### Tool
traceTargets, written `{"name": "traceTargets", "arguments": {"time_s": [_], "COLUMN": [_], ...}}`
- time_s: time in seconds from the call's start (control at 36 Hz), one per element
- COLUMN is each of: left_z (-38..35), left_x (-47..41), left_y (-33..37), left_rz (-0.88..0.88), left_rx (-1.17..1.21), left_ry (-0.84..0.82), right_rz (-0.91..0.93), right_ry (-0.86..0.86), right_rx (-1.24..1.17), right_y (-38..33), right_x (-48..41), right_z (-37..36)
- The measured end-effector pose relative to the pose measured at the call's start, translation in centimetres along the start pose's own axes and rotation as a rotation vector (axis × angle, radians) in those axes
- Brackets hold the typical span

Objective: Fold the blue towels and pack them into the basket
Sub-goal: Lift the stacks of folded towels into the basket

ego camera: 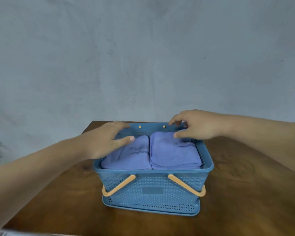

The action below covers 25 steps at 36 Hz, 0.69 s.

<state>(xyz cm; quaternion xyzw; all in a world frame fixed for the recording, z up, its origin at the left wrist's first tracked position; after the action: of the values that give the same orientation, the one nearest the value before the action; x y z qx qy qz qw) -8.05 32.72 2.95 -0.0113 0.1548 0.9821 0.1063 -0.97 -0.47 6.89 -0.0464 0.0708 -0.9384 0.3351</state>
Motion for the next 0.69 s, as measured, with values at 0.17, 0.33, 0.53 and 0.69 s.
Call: {"name": "traceTargets", "arguments": {"time_s": [0.17, 0.33, 0.53, 0.69], "left_z": [-1.2, -4.2, -4.3, -0.4], "left_x": [0.8, 1.3, 2.4, 0.3], "left_y": [-3.5, -4.2, -0.8, 0.2], "left_rz": [0.218, 0.427, 0.353, 0.377], "left_rx": [0.262, 0.825, 1.374, 1.419], "left_ry": [0.136, 0.052, 0.034, 0.100], "right_rz": [-0.241, -0.394, -0.403, -0.303], "right_ry": [0.113, 0.131, 0.268, 0.186], "right_rx": [-0.062, -0.574, -1.269, -1.598], "right_y": [1.0, 0.2, -1.7, 0.1], "right_x": [2.7, 4.6, 4.9, 3.7], "right_z": [-2.9, -5.4, -6.8, -3.6]}}
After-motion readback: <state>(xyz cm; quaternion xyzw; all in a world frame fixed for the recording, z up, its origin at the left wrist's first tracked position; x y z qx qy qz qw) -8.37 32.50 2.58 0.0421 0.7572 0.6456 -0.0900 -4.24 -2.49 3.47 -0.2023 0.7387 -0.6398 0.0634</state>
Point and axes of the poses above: each hand's wrist, its own x-axis away from the middle knuckle, its own z-axis out of the back of the hand, y = z × x, the point moved 1 cm from there along -x, towards the middle knuckle, and after that the axes turned 2 degrees about z, right-handed, at the moved point
